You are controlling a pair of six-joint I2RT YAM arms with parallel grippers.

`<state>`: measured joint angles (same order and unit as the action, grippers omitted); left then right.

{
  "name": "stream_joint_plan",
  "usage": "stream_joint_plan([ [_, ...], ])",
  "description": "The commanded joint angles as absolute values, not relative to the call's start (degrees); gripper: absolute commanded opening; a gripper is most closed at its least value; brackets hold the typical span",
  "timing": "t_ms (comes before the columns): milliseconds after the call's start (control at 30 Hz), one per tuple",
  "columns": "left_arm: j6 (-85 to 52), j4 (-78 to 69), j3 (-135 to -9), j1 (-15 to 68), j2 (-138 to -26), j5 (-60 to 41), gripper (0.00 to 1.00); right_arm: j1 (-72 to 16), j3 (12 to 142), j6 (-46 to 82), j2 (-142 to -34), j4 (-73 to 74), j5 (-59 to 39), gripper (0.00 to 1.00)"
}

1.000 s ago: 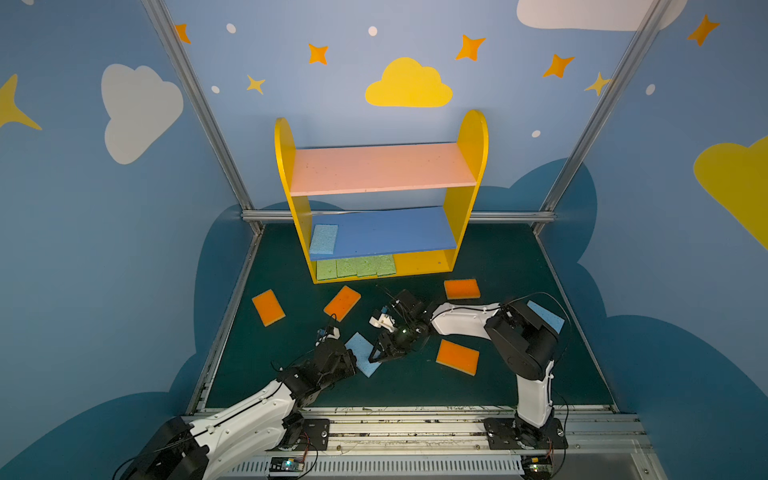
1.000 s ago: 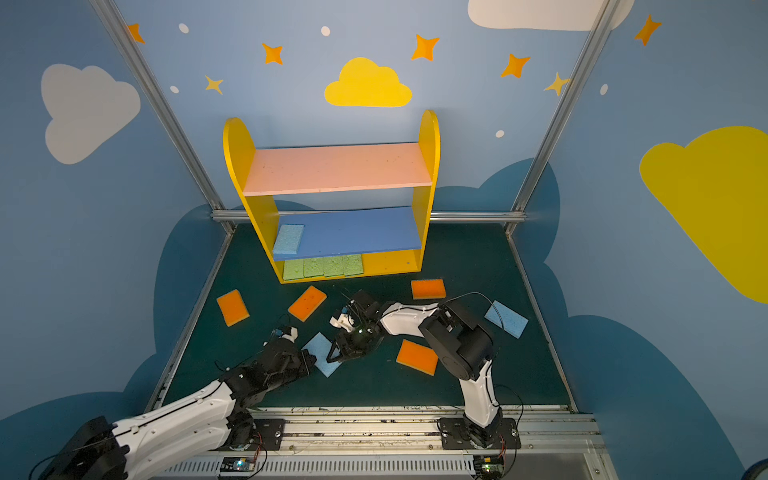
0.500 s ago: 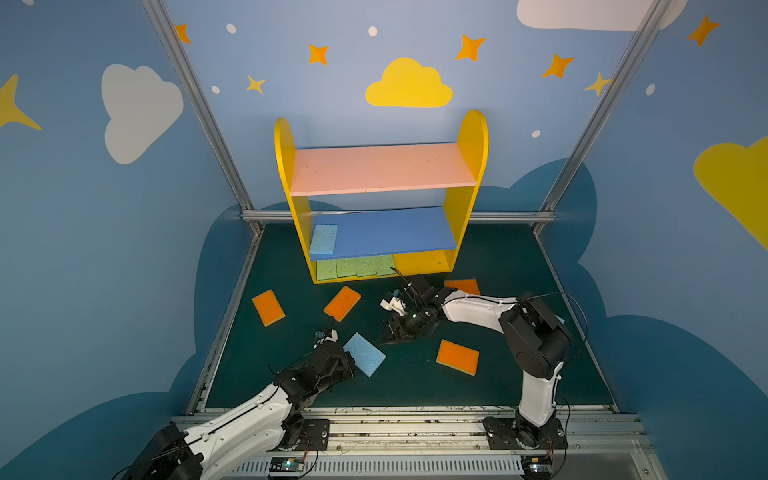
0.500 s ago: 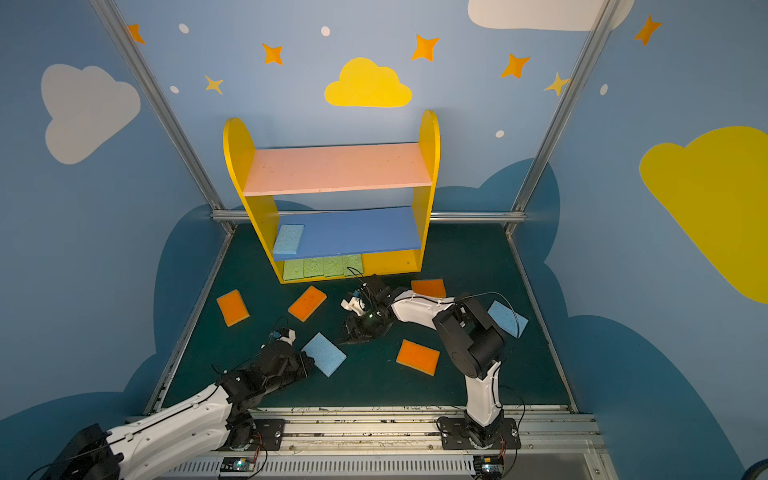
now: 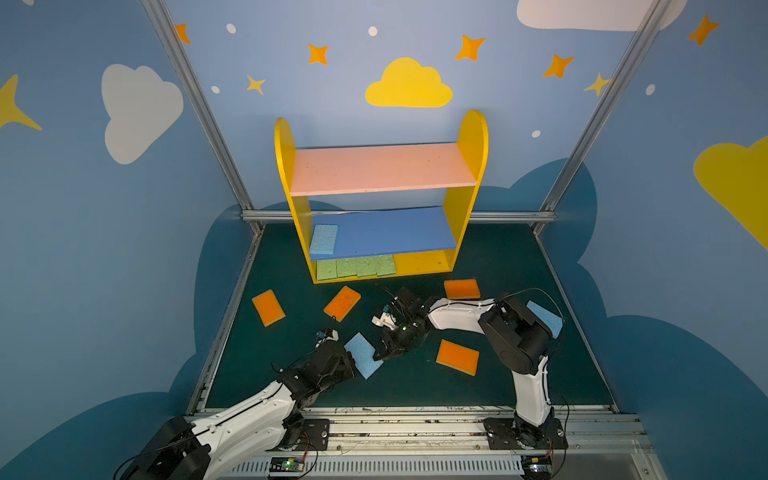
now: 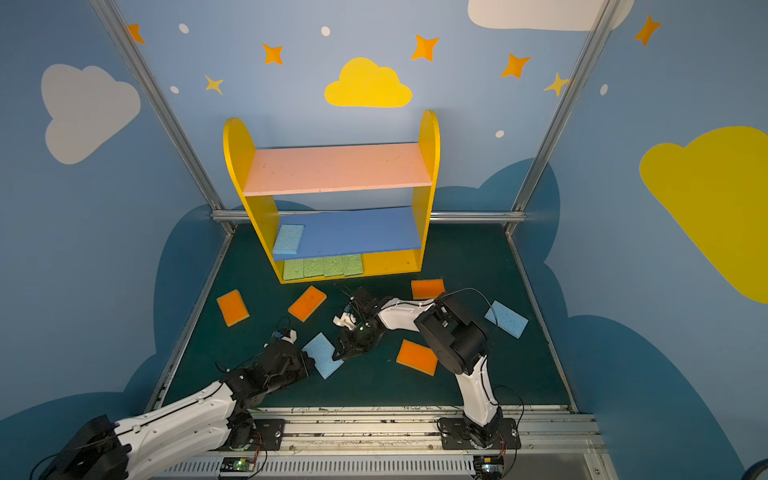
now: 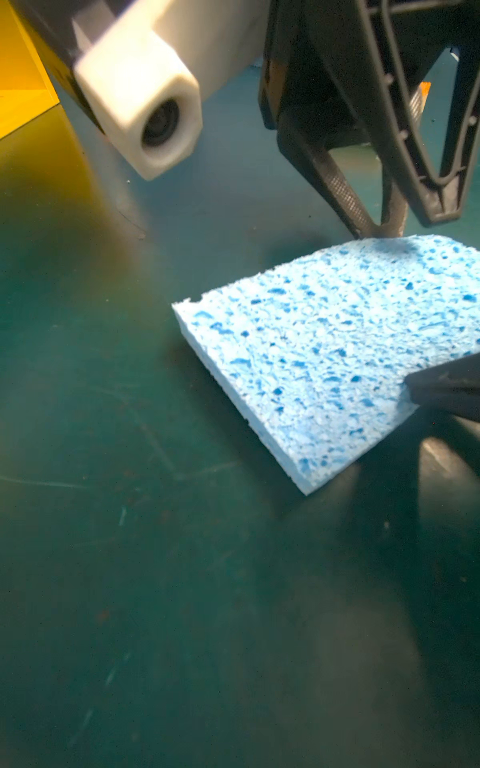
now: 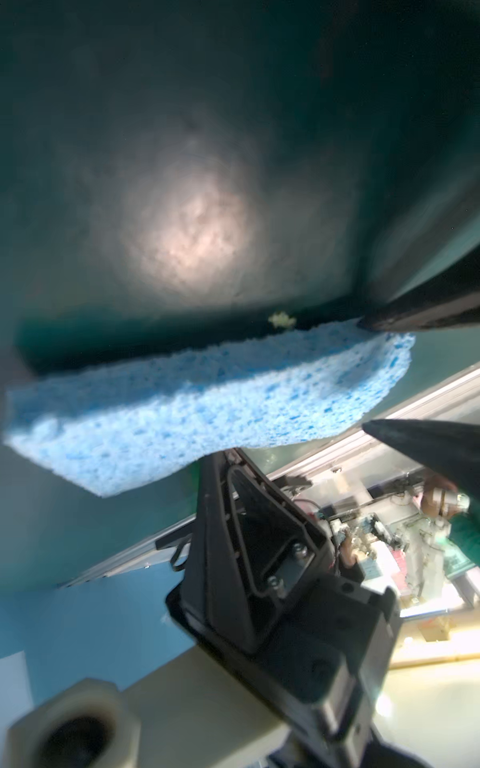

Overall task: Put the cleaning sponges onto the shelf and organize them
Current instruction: 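Grasp the blue sponge on its edge with the right gripper and lift, then carry the upright blue sponge into the middle shelf level with the right gripper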

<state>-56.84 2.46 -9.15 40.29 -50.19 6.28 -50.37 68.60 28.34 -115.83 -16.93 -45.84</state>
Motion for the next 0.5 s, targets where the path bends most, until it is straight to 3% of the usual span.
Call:
stream_joint_plan([
  [0,-56.3,2.1,-9.6,40.4,-49.9,6.4,0.03,-50.5,70.4,28.9,-116.0,-15.4,-46.6,0.14],
  [133,-56.0,4.1,-9.7,40.5,-47.4,6.9,0.07,-49.8,70.4,29.3,-114.9,-15.5,-46.6,0.03],
  [167,-55.7,5.2,-10.0,40.4,-46.6,7.4,0.21,-49.6,70.4,29.3,-114.5,-15.8,-46.5,0.02],
  [233,-54.6,8.4,-10.8,40.4,-43.8,8.8,0.69,-49.0,70.3,29.1,-113.3,-16.5,-46.1,0.0],
  [267,-54.1,10.1,-11.3,40.3,-42.4,9.6,0.83,-48.8,70.4,28.9,-112.8,-17.0,-45.9,0.0],
  [300,-53.5,11.5,-11.6,40.1,-40.6,10.6,0.91,-48.5,70.5,28.7,-112.1,-17.8,-45.6,0.0],
  [333,-53.0,12.7,-11.7,40.1,-38.6,11.4,0.98,-48.1,70.6,28.3,-111.2,-18.6,-45.4,0.0],
  [467,-51.3,17.2,-11.8,38.2,-30.6,12.6,1.0,-46.5,71.5,27.8,-108.5,-20.5,-44.8,0.0],
])
